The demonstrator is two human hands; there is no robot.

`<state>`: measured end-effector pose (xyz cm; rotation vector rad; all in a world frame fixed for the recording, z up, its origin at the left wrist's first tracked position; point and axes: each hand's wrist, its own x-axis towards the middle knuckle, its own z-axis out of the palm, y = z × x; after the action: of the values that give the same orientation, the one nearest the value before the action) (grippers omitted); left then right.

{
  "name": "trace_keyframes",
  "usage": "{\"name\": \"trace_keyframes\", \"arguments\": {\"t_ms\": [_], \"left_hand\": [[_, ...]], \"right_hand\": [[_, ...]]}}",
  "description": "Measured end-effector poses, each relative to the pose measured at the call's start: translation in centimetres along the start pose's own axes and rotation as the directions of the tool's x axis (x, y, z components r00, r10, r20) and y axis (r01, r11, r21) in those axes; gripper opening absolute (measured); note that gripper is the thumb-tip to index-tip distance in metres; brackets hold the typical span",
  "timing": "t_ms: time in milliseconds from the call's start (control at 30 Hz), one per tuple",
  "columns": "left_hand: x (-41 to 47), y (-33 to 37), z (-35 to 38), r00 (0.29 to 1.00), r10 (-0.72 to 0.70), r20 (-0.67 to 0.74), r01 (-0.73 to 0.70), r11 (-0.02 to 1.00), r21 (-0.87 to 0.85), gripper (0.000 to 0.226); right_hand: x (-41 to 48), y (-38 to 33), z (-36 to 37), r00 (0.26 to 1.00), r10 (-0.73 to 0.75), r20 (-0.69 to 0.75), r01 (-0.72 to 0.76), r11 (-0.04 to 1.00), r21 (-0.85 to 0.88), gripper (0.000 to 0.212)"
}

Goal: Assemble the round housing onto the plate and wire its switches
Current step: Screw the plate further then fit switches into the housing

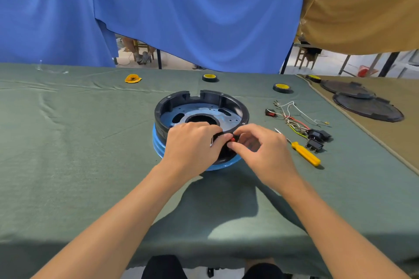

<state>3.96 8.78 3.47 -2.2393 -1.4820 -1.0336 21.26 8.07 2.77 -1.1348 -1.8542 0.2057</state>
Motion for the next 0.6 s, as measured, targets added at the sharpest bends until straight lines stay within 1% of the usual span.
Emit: {"name": "trace_keyframes", "arguments": {"t_ms": [67, 133, 200, 267, 333, 433, 500, 600], "left_hand": [[0.6, 0.6, 0.0, 0.997, 0.022, 0.080, -0.023, 1.000, 0.007, 0.039], [1.5, 0.5, -0.4, 0.976, 0.047, 0.214, -0.038, 0.998, -0.046, 0.035], [2.8, 0.2, -1.1, 0.922, 0.056, 0.382, -0.023, 0.996, -0.090, 0.029], [3.9, 0.0, -1.5, 0.861, 0.050, 0.506, 0.015, 0.992, -0.122, 0.024], [4.5, -0.1, -1.4, 0.841, 0.046, 0.539, 0.073, 0.978, -0.197, 0.023], [4.8, -0.1, -0.9, 0.850, 0.026, 0.527, 0.179, 0.925, -0.334, 0.024], [4.8, -0.2, -0.6, 0.843, 0.014, 0.538, 0.212, 0.910, -0.355, 0.024], [5.0, -0.4, -0.6, 0.834, 0.007, 0.552, 0.247, 0.889, -0.385, 0.016]], "right_hand": [[-0.4, 0.4, -0.3, 0.999, 0.028, -0.028, -0.028, 1.000, 0.010, 0.014], [-0.5, 0.8, -0.6, 0.999, 0.015, -0.048, -0.016, 1.000, -0.014, 0.015], [-0.7, 1.3, -0.9, 0.998, -0.001, -0.070, -0.002, 0.999, -0.039, 0.016], [-0.7, 1.7, -0.9, 0.995, -0.007, -0.096, 0.003, 0.999, -0.041, 0.017], [-0.8, 2.0, -0.6, 0.992, -0.022, -0.128, 0.016, 0.998, -0.053, 0.017], [-0.8, 2.2, 0.0, 0.983, -0.051, -0.178, 0.039, 0.997, -0.071, 0.018], [-0.8, 2.5, 0.1, 0.980, -0.050, -0.191, 0.040, 0.998, -0.056, 0.018], [-0.4, 3.1, -0.3, 0.990, 0.003, -0.141, -0.002, 1.000, 0.010, 0.018]]}}
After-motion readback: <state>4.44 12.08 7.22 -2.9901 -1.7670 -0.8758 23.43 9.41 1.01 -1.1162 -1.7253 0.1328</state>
